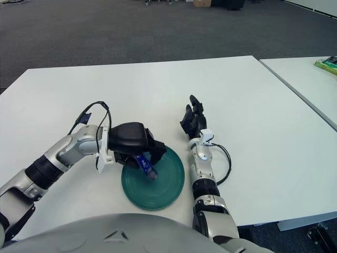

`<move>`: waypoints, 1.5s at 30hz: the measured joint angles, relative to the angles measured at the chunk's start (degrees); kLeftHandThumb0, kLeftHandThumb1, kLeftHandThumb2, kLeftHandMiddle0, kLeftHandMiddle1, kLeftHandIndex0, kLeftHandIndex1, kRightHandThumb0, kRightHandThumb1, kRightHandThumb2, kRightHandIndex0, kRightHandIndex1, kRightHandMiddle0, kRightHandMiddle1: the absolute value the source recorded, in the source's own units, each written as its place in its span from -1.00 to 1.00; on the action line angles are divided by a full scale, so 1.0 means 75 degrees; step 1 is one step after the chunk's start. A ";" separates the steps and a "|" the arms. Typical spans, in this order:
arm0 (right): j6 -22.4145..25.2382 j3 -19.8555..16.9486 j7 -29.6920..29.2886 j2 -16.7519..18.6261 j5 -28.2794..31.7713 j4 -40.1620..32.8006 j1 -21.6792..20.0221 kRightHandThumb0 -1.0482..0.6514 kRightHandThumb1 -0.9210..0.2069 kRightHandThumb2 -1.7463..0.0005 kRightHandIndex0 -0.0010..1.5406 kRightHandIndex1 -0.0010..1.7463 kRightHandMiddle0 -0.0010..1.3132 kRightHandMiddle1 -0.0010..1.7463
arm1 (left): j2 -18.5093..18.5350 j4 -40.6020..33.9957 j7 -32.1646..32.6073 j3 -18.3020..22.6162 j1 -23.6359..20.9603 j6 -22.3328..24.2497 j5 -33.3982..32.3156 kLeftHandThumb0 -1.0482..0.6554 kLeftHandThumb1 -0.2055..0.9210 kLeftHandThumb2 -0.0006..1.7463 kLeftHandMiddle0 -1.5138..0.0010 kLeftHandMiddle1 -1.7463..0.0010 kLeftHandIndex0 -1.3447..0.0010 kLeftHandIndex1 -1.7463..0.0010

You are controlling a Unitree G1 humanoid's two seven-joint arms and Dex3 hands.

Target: Put the gum into the plate.

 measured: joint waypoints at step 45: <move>0.0054 -0.0051 -0.0331 0.0155 0.0012 -0.0047 0.0007 -0.63 -1.00 -0.09 -0.72 -0.97 -1.00 -0.37 | -0.0227 -0.0649 0.0343 -0.0156 0.0255 -0.0394 0.2572 -0.94 1.00 -0.14 0.76 0.95 1.00 0.65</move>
